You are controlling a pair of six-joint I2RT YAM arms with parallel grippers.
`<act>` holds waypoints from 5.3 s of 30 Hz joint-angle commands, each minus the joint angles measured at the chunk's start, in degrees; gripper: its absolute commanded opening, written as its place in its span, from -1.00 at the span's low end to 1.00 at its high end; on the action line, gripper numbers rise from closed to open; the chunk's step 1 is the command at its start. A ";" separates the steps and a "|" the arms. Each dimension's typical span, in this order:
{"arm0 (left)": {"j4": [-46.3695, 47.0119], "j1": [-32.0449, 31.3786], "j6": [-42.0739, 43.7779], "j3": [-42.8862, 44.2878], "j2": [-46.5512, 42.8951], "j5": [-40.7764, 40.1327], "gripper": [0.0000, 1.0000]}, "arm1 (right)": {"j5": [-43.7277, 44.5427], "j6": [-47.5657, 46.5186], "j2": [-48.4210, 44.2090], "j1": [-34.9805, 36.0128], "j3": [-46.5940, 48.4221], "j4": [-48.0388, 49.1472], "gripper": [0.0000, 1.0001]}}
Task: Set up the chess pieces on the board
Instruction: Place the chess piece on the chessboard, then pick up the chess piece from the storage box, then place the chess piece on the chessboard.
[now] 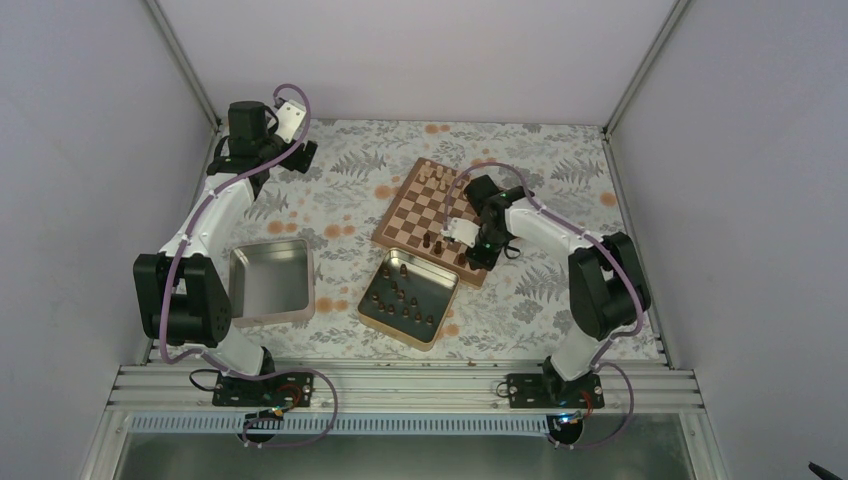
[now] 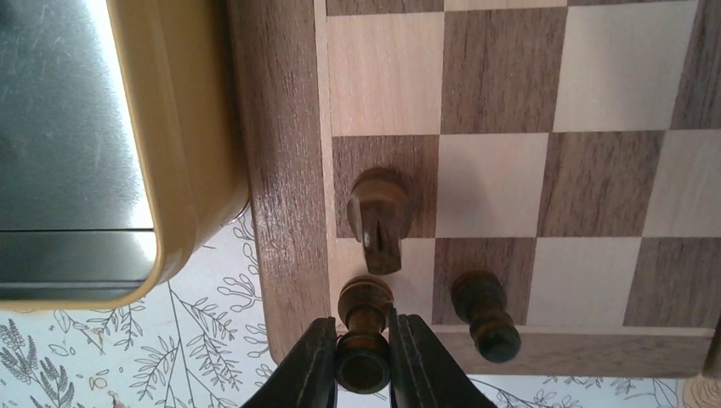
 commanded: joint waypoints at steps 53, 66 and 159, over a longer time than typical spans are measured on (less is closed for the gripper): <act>-0.06 -0.31 -0.12 1.14 -0.64 1.59 1.00 | -4.07 -0.21 7.93 18.10 21.64 -6.29 -0.29; 0.89 -0.82 0.49 -0.07 -1.16 0.58 1.00 | -5.07 2.60 15.45 25.66 20.96 -5.25 -0.28; 1.95 -0.77 1.01 -1.81 -2.05 1.73 1.00 | 1.00 -5.77 35.01 13.97 54.10 -16.20 -0.65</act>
